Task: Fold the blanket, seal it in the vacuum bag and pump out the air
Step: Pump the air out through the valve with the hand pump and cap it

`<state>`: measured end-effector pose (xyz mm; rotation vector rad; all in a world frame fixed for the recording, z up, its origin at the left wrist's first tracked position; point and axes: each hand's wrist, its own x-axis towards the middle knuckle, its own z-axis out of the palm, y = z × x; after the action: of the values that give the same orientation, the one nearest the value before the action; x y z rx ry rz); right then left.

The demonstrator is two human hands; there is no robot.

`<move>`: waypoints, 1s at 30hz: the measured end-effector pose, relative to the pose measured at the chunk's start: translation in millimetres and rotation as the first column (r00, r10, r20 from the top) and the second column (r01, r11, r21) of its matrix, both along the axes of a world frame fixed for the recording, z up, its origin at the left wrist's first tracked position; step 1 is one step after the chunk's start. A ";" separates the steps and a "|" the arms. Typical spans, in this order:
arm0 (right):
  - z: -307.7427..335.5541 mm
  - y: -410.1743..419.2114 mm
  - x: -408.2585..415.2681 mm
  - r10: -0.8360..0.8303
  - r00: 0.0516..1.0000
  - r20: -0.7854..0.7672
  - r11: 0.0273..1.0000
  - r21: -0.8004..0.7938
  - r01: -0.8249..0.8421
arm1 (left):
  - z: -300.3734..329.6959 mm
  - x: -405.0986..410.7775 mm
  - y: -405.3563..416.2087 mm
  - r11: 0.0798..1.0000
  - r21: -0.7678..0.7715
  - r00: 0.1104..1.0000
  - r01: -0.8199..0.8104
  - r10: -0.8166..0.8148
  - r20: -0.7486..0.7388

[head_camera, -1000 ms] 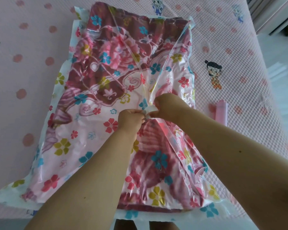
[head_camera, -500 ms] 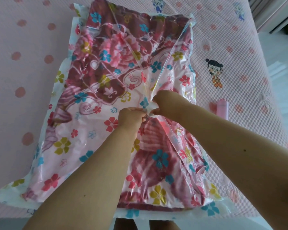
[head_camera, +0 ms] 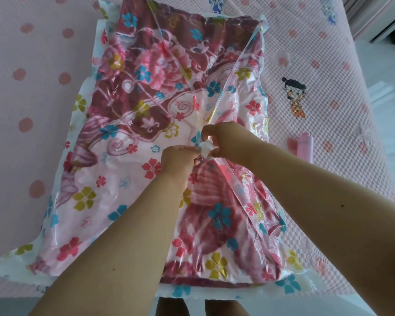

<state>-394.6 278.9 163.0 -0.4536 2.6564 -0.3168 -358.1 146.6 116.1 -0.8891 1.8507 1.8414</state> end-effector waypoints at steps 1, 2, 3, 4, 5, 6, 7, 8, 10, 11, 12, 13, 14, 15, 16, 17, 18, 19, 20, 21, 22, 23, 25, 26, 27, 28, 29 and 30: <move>0.4 -0.2 -0.5 0.003 1.000 0.003 1.000 0.001 -0.003 | 0.3 0.1 0.3 1.000 -0.002 1.000 0.005 -0.005 -0.001; 1.2 0.0 -1.2 0.004 1.000 0.007 1.000 0.002 -0.004 | 0.5 0.3 0.2 1.000 -0.005 1.000 0.009 -0.009 -0.003; 2.1 0.5 -1.8 0.010 1.000 0.008 1.000 0.005 -0.010 | 0.6 0.5 0.3 1.000 -0.008 1.000 0.012 -0.012 -0.004; 2.7 1.2 -2.5 0.026 1.000 0.005 1.000 0.015 -0.026 | 0.9 0.6 0.3 1.000 -0.007 1.000 0.014 -0.014 -0.005; 3.1 1.8 -3.0 0.046 0.999 0.002 0.999 0.029 -0.046 | 1.3 0.8 0.2 1.000 -0.003 1.000 0.015 -0.015 -0.005; 3.1 2.5 -3.1 0.065 0.998 0.001 0.997 0.042 -0.065 | 1.5 1.1 0.2 1.000 0.003 1.000 0.015 -0.015 -0.005; 2.7 2.0 -3.3 0.076 0.997 0.000 0.996 0.050 -0.076 | 1.7 1.0 0.3 1.000 0.008 1.000 0.015 -0.015 -0.003; 1.9 1.7 -3.5 0.075 0.997 -0.002 0.996 0.051 -0.074 | 1.6 0.8 0.3 1.000 0.009 1.000 0.014 -0.014 0.002; 0.2 0.7 -4.3 0.040 0.999 -0.005 0.999 0.035 -0.040 | 1.5 0.2 0.4 1.000 0.003 1.000 0.004 -0.004 0.018; -0.4 0.7 -4.7 0.015 1.000 -0.003 1.000 0.022 -0.015 | 1.4 0.0 0.7 1.000 0.001 1.000 -0.002 0.002 0.024; -0.9 1.3 -4.9 -0.012 1.000 0.003 1.000 0.006 0.012 | 1.2 -0.4 0.7 1.000 -0.003 1.000 -0.006 0.006 0.027; -0.8 2.3 -4.5 -0.040 0.999 0.011 0.999 -0.011 0.040 | 0.9 -0.3 0.9 1.000 -0.008 1.000 -0.008 0.008 0.029; -0.4 3.0 -3.8 -0.060 0.998 0.019 0.998 -0.022 0.060 | 0.5 -0.4 1.0 1.000 -0.009 1.000 -0.009 0.009 0.029; 0.2 3.8 -2.7 -0.066 0.997 0.025 0.997 -0.025 0.067 | 0.2 -0.3 1.0 1.000 -0.009 1.000 -0.006 0.007 0.027; 0.6 4.6 -1.4 -0.060 0.998 0.031 0.998 -0.018 0.061 | -0.1 0.1 0.9 1.000 -0.011 1.000 -0.001 0.001 0.025; 0.9 4.7 -0.1 -0.050 0.998 0.041 0.999 -0.005 0.050 | -0.1 0.3 0.8 1.000 -0.013 1.000 0.005 -0.005 0.024; 1.6 5.5 1.1 -0.043 0.997 0.059 0.999 0.009 0.043 | 0.0 0.5 0.4 1.000 -0.013 1.000 0.008 -0.008 0.022; 2.5 5.9 2.3 -0.042 0.996 0.084 0.999 0.016 0.041 | 0.1 0.3 0.2 1.000 -0.009 1.000 0.007 -0.007 0.019; 3.6 6.2 2.8 -0.045 0.993 0.108 0.999 0.012 0.044 | 0.3 0.1 0.2 1.000 -0.006 1.000 0.005 -0.005 0.015; 4.9 6.3 2.6 -0.048 0.991 0.125 0.999 0.000 0.049 | 0.5 0.1 0.4 1.000 -0.007 1.000 0.005 -0.005 0.013; 5.8 6.1 2.6 -0.053 0.990 0.132 0.998 -0.015 0.056 | 0.8 0.0 0.5 1.000 -0.010 1.000 0.005 -0.005 0.013; 6.7 5.7 2.3 -0.056 0.991 0.125 0.998 -0.022 0.059 | 0.9 0.2 0.8 1.000 -0.011 1.000 0.003 -0.003 0.012; 7.4 4.9 1.2 -0.050 0.995 0.091 0.999 -0.008 0.051 | 1.2 0.0 0.8 1.000 -0.004 1.000 -0.003 0.004 0.007; 7.1 4.9 0.8 -0.044 0.996 0.081 0.999 -0.005 0.045 | 1.2 0.1 0.8 1.000 -0.005 1.000 -0.003 0.003 0.007; 7.4 5.0 0.3 -0.038 0.996 0.077 0.999 -0.008 0.039 | 1.2 0.3 0.6 1.000 -0.009 1.000 0.000 0.000 0.009; 7.9 5.7 0.1 -0.028 0.997 0.075 1.000 -0.011 0.029 | 1.1 0.4 0.5 1.000 -0.016 1.000 0.003 -0.003 0.011; 8.1 6.2 -0.1 -0.013 0.998 0.068 1.000 -0.009 0.013 | 0.8 0.4 0.3 1.000 -0.021 1.000 0.006 -0.006 0.013; 8.0 6.7 -0.5 0.006 0.998 0.057 1.000 -0.001 -0.006 | 0.5 0.4 0.2 1.000 -0.023 1.000 0.007 -0.007 0.012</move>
<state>-395.1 285.5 170.9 -0.4458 2.5990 -0.3242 -357.7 146.8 116.6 -0.8989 1.8690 1.8100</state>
